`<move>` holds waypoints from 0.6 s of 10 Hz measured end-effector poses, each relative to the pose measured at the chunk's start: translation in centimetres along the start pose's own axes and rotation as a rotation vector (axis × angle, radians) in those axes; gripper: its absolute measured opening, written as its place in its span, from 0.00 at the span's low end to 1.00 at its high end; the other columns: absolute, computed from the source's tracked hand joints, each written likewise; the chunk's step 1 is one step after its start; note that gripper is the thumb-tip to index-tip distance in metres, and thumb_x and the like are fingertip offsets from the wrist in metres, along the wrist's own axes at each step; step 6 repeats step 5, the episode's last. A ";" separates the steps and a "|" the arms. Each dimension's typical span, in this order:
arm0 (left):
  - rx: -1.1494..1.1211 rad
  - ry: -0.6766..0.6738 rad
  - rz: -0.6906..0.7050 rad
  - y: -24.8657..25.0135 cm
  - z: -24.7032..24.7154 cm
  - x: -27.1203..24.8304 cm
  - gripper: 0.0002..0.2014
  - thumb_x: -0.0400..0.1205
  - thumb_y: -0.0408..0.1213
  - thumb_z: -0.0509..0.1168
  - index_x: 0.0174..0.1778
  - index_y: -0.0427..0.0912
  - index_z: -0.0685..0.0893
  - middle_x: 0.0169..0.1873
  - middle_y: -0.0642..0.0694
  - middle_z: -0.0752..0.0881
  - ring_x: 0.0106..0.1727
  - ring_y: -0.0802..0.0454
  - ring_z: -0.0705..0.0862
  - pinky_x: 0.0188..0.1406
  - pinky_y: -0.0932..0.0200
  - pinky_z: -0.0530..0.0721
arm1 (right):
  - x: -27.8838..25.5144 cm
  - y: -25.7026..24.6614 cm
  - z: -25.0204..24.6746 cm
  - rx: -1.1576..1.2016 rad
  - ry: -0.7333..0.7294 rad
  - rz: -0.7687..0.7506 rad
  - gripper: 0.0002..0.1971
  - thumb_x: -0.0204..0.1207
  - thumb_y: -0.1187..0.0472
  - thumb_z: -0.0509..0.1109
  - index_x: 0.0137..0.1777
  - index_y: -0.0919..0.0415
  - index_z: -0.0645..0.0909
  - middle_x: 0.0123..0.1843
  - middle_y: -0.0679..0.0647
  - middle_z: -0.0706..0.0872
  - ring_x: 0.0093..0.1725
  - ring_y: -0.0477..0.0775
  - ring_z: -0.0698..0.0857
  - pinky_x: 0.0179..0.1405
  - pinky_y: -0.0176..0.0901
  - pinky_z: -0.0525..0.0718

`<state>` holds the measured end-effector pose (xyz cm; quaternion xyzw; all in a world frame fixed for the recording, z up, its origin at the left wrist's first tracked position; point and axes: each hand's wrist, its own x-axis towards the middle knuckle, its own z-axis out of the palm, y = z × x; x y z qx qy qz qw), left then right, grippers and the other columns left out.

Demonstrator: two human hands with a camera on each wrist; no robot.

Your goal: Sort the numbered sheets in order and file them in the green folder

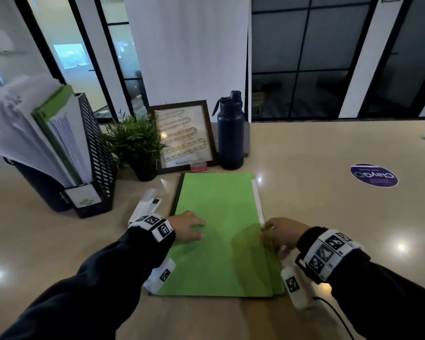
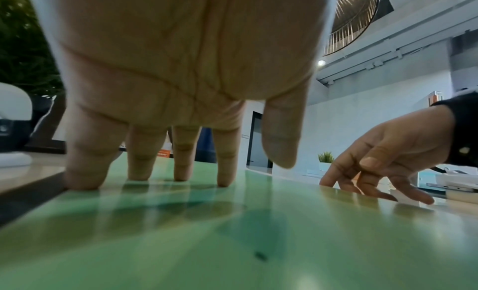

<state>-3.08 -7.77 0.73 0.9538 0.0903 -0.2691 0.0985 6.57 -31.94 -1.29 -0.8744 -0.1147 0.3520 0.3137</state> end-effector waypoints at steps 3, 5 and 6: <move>0.045 -0.012 0.012 -0.2 0.2 1.0 0.31 0.83 0.55 0.56 0.81 0.58 0.53 0.83 0.48 0.45 0.83 0.45 0.49 0.81 0.41 0.52 | 0.0 0.3 -0.3 0.047 -0.002 -0.010 0.20 0.80 0.58 0.66 0.68 0.65 0.71 0.44 0.58 0.80 0.35 0.56 0.84 0.29 0.45 0.87; -0.035 0.012 0.041 -0.3 -0.5 0.5 0.31 0.83 0.54 0.56 0.81 0.54 0.55 0.83 0.48 0.50 0.83 0.48 0.52 0.81 0.49 0.51 | -0.5 0.5 -1.0 0.090 -0.017 -0.021 0.27 0.79 0.56 0.67 0.75 0.63 0.65 0.59 0.64 0.79 0.40 0.57 0.84 0.29 0.48 0.87; -0.035 0.012 0.041 -0.3 -0.5 0.5 0.31 0.83 0.54 0.56 0.81 0.54 0.55 0.83 0.48 0.50 0.83 0.48 0.52 0.81 0.49 0.51 | -0.5 0.5 -1.0 0.090 -0.017 -0.021 0.27 0.79 0.56 0.67 0.75 0.63 0.65 0.59 0.64 0.79 0.40 0.57 0.84 0.29 0.48 0.87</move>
